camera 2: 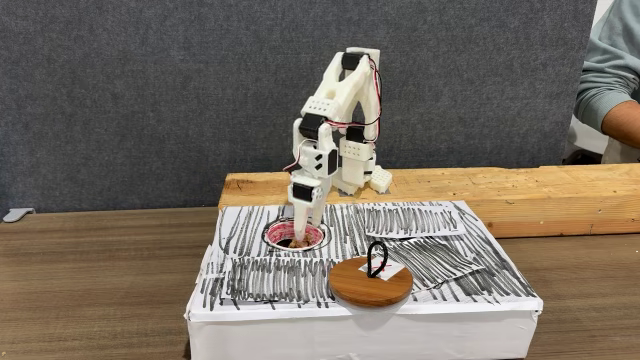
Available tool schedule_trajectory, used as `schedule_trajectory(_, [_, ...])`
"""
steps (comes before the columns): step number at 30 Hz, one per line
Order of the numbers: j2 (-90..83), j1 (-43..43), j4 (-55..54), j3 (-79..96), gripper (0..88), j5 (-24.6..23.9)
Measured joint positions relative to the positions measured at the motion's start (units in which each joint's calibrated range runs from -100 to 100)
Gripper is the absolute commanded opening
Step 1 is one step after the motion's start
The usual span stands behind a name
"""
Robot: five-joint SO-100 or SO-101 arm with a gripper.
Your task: Pick the brown debris from the hole.
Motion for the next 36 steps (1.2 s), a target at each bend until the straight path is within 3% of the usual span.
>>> schedule_trajectory(36, [6.9,0.6,0.1,-6.0,23.8,-3.1])
